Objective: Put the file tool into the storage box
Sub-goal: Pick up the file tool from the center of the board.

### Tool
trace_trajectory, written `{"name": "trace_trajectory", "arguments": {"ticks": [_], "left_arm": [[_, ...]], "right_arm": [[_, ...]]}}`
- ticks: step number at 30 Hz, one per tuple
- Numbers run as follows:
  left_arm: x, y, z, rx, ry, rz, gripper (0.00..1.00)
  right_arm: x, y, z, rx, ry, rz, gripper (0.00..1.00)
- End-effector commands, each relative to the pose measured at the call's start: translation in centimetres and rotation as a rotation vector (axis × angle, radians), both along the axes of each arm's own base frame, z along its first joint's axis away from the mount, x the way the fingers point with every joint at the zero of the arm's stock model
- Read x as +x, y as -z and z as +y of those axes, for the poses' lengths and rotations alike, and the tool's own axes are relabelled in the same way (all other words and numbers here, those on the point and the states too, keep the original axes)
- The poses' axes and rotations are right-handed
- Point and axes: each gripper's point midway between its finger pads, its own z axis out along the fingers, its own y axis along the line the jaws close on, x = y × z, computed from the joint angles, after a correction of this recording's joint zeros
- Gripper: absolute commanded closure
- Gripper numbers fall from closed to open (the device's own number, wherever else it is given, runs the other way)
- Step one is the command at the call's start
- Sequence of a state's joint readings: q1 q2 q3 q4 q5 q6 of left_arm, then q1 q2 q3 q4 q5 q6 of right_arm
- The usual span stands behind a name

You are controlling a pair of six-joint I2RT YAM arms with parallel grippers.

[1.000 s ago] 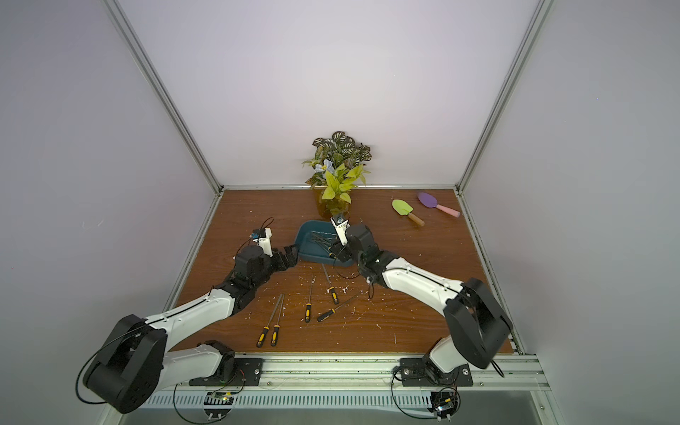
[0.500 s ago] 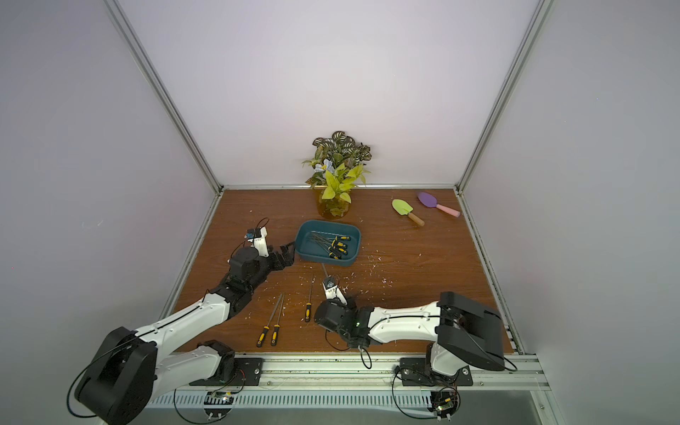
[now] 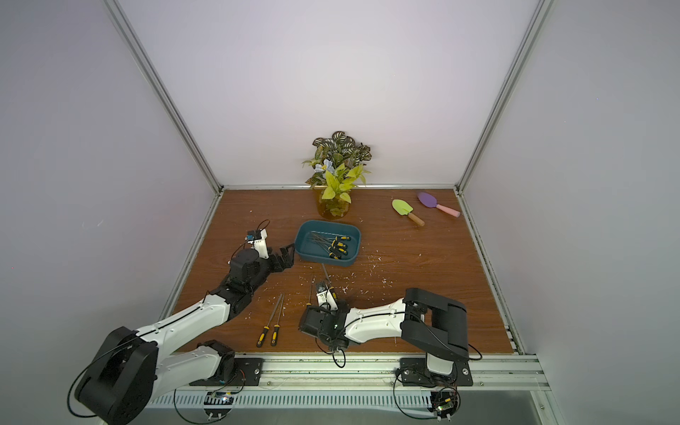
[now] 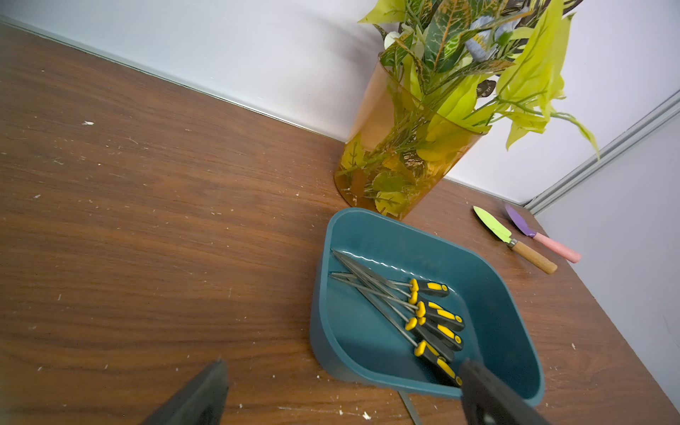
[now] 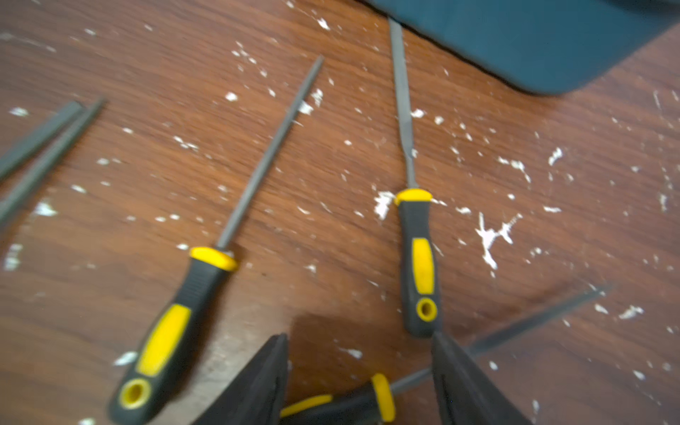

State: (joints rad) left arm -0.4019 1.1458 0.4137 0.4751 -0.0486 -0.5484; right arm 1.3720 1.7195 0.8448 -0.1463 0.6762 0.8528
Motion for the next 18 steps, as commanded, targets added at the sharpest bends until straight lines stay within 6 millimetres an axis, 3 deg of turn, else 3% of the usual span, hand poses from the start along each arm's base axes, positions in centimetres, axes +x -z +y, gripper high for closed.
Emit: {"name": "trace_trajectory", "arguments": {"ticks": [1, 18], "left_arm": [[0.4, -0.2, 0.3, 0.011, -0.006, -0.013, 0.00], [0.7, 1.0, -0.4, 0.012, 0.019, 0.022, 0.00]], "right_arm": [[-0.6, 0.5, -3.0, -0.047, 0.041, -0.007, 0.33], [-1.9, -1.8, -7.4, 0.095, 0.087, -0.011, 0.31]]}}
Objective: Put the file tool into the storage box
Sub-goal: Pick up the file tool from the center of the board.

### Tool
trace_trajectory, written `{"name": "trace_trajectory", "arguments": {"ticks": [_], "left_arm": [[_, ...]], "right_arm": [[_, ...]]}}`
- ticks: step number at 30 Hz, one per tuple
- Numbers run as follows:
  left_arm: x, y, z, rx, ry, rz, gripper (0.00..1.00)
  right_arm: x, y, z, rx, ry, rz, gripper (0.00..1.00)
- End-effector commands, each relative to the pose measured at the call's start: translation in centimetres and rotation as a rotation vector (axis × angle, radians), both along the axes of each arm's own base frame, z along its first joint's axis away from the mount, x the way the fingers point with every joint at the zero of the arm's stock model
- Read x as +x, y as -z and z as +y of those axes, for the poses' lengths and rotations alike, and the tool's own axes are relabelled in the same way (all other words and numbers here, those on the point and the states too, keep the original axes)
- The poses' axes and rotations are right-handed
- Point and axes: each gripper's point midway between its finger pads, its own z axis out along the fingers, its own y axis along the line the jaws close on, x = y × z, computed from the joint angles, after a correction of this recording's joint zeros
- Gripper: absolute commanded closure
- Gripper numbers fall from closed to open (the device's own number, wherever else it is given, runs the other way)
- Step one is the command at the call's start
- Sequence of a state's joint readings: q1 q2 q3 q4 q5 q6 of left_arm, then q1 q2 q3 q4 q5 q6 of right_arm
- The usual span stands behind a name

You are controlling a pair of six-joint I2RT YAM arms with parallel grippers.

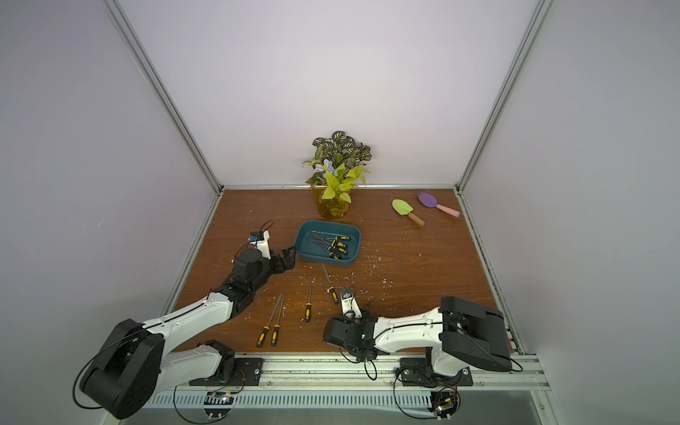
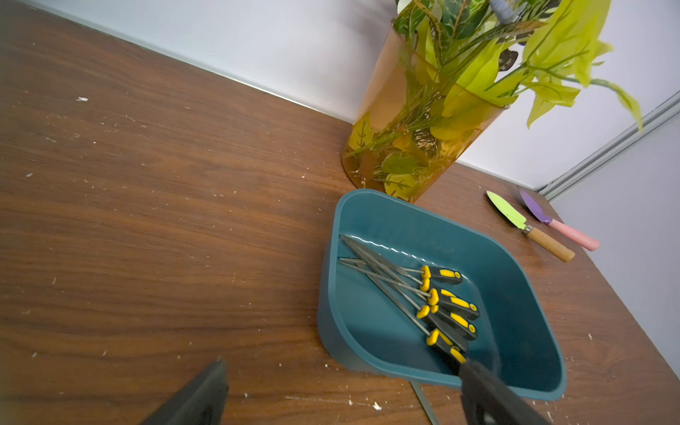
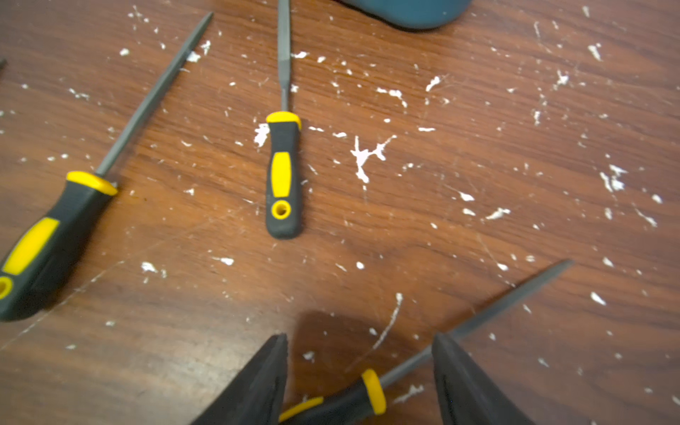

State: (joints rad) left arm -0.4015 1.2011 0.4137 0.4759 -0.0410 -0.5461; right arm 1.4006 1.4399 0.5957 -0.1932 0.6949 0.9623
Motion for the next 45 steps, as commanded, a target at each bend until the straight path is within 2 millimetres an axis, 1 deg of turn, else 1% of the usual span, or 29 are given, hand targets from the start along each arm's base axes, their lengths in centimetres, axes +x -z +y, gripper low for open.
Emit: {"name": "trace_trajectory", "arguments": {"ticks": [1, 5, 7, 9, 12, 15, 19, 21, 25, 32, 35, 39, 45], "left_arm": [[0.6, -0.9, -0.2, -0.009, 0.011, -0.025, 0.00], [0.6, -1.1, -0.2, -0.010, 0.014, -0.028, 0.00], [0.5, -1.2, -0.2, -0.013, 0.012, -0.033, 0.00], [0.5, -1.5, -0.2, -0.015, 0.011, -0.037, 0.00], [0.3, -1.7, -0.3, -0.025, 0.020, -0.041, 0.00], [0.2, -2.0, -0.2, -0.030, 0.017, -0.051, 0.00], [0.3, -1.8, -0.2, -0.029, 0.015, -0.047, 0.00], [0.3, -1.8, -0.3, -0.032, 0.022, -0.046, 0.00], [0.3, -1.7, -0.5, -0.032, 0.026, -0.043, 0.00], [0.3, -1.7, -0.3, -0.028, 0.020, -0.043, 0.00], [0.3, -1.6, -0.3, -0.023, 0.020, -0.040, 0.00], [0.3, -1.8, -0.3, -0.025, 0.019, -0.044, 0.00], [0.1, -2.3, -0.1, -0.026, 0.013, -0.059, 0.00]], "right_arm": [[0.0, -1.3, -0.8, 0.060, 0.031, -0.018, 0.30], [-0.3, -2.6, -1.2, 0.153, 0.031, -0.018, 0.29], [-0.6, -2.9, -1.4, 0.185, 0.022, -0.001, 0.29], [-1.0, -3.0, -1.5, 0.200, 0.015, 0.022, 0.30], [-1.5, -2.6, -1.2, 0.239, -0.004, 0.054, 0.30], [-1.6, -2.4, -0.7, 0.297, -0.028, 0.045, 0.28], [-1.0, -2.7, -0.5, 0.358, -0.046, 0.003, 0.27], [-0.7, -3.0, -0.3, 0.350, -0.059, -0.002, 0.27], [0.1, -2.8, -0.9, 0.321, -0.051, -0.002, 0.27], [1.4, -2.9, -0.9, 0.355, -0.072, 0.021, 0.32], [2.0, -3.0, -0.5, 0.350, -0.075, 0.021, 0.32], [2.7, -2.2, 0.0, 0.341, -0.081, 0.046, 0.32], [3.9, -1.6, 1.3, 0.321, -0.092, 0.064, 0.33]]}}
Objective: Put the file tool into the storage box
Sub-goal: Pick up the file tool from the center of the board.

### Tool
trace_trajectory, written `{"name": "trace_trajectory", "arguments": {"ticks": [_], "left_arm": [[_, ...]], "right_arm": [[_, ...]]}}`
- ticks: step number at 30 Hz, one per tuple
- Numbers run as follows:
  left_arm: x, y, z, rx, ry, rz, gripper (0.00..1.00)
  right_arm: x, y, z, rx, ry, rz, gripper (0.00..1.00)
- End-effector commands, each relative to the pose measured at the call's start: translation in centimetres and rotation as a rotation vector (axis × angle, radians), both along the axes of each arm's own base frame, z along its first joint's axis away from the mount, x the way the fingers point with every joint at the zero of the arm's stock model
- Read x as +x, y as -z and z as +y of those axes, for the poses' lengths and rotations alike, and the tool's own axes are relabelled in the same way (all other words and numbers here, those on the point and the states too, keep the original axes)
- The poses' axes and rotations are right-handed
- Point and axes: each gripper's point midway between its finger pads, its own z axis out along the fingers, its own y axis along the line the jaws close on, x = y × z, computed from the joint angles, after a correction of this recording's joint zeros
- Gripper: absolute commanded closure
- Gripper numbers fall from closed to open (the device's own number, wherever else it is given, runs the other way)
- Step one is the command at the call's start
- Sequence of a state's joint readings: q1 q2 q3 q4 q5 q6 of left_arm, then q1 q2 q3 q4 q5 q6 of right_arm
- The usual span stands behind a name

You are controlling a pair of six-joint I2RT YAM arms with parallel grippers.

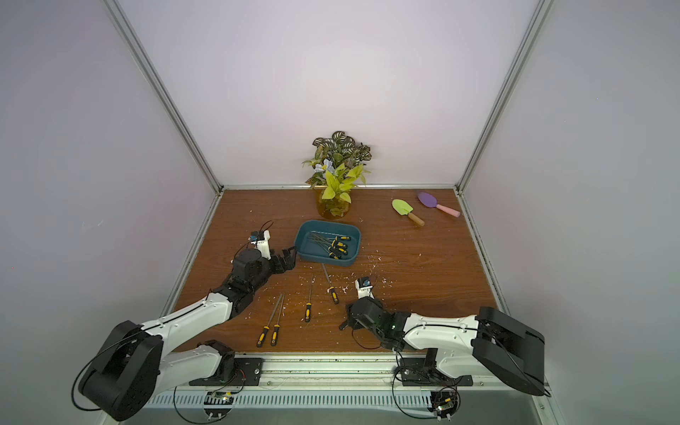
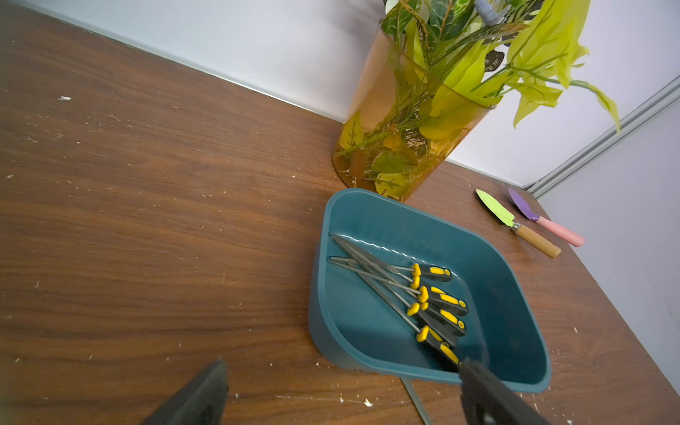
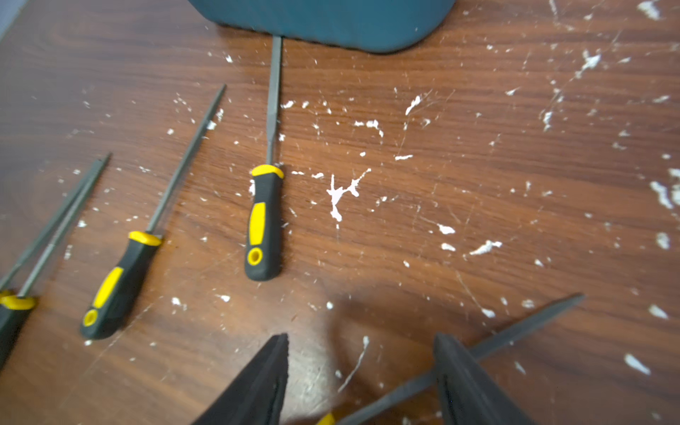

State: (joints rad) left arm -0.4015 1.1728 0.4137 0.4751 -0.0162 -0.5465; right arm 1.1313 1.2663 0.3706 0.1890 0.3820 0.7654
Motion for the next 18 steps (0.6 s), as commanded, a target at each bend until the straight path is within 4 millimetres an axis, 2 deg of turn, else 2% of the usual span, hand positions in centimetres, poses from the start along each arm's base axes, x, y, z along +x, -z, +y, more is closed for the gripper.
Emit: {"name": "trace_trajectory", "arguments": {"ticks": [1, 8, 12, 15, 18], "left_arm": [[0.4, -1.3, 0.3, -0.007, -0.013, -0.038, 0.00], [0.3, -1.5, 0.3, -0.007, -0.011, -0.039, 0.00], [0.3, -1.6, 0.4, -0.007, -0.013, -0.043, 0.00], [0.2, -2.0, 0.2, -0.017, -0.005, -0.049, 0.00], [0.1, -2.3, 0.3, -0.023, -0.007, -0.058, 0.00]], "right_arm": [[1.1, -1.9, 2.5, 0.062, -0.041, -0.032, 0.33], [2.7, -2.0, 4.6, 0.045, -0.071, -0.034, 0.34], [3.3, -3.2, 4.8, -0.035, -0.051, -0.034, 0.38], [2.8, -4.7, 4.0, -0.123, 0.004, -0.061, 0.39], [1.0, -5.1, 3.4, -0.180, 0.034, -0.061, 0.39]]}}
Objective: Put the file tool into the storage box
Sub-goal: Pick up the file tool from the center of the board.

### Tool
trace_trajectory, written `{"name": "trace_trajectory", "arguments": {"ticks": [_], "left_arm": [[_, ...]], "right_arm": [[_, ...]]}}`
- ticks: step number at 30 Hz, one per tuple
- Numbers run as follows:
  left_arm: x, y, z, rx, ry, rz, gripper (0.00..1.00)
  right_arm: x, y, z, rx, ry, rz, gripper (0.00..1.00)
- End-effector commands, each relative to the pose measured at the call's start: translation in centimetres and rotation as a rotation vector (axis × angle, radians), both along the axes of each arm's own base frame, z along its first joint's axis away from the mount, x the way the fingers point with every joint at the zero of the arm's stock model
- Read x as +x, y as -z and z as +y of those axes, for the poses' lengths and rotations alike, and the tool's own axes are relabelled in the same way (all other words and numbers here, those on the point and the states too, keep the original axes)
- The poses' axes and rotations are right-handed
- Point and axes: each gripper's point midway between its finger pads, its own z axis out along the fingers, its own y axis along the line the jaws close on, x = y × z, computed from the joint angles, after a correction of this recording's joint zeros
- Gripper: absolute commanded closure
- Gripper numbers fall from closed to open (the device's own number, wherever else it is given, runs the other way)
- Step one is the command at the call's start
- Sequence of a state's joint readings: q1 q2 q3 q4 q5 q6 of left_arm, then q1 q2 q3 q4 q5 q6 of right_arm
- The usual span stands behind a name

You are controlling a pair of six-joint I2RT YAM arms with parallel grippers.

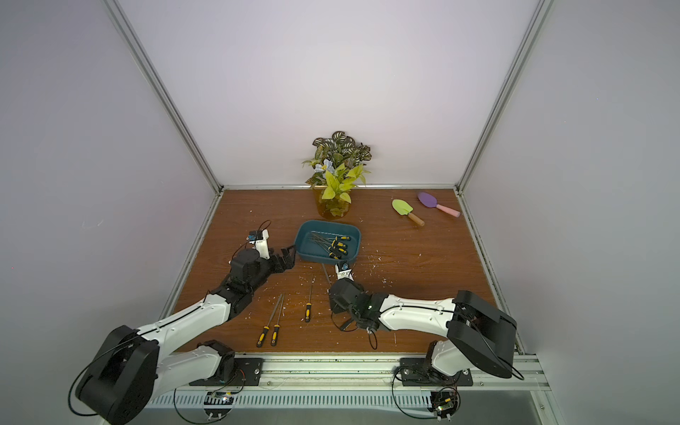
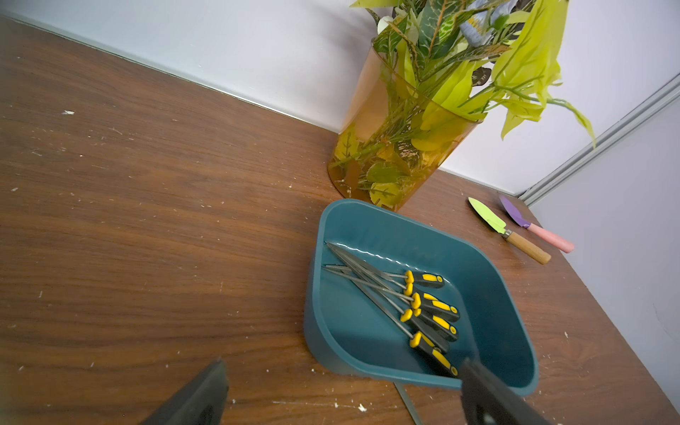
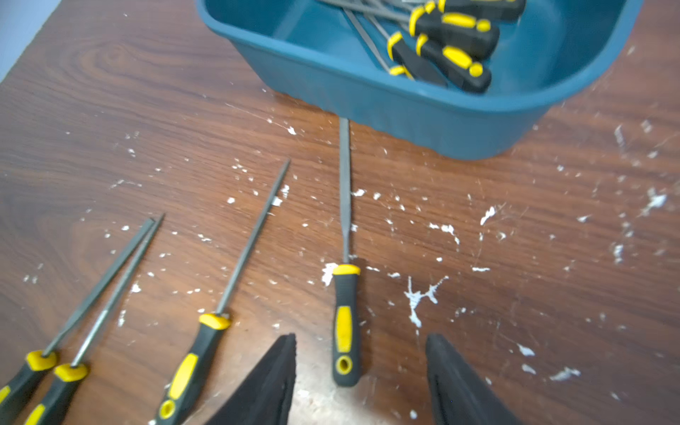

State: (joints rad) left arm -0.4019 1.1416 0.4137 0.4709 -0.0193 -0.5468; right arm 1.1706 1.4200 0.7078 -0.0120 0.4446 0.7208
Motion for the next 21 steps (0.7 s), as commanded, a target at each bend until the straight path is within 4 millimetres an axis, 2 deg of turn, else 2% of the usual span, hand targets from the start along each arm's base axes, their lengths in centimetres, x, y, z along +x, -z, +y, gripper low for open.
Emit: {"name": "trace_trajectory", "arguments": {"ticks": [1, 6, 9, 16, 21], "left_arm": [[0.2, -1.3, 0.2, -0.013, -0.004, -0.031, 0.00], [0.1, -1.4, 0.0, -0.025, 0.007, -0.033, 0.00], [0.1, -1.3, -0.1, -0.031, 0.009, -0.031, 0.00], [0.3, -0.8, -0.1, -0.023, 0.007, -0.017, 0.00], [0.3, -0.8, -0.2, -0.030, 0.010, -0.018, 0.00]], "right_arm": [[-1.8, -0.1, -2.4, -0.123, 0.067, -0.007, 0.39], [-4.6, 1.3, -4.5, -0.190, 0.130, 0.023, 0.39], [-5.7, 1.8, -4.3, -0.198, 0.118, 0.037, 0.39], [-6.8, 2.8, -3.3, -0.140, 0.094, 0.068, 0.39], [-6.8, 3.5, -4.4, -0.156, 0.125, 0.071, 0.38]]}}
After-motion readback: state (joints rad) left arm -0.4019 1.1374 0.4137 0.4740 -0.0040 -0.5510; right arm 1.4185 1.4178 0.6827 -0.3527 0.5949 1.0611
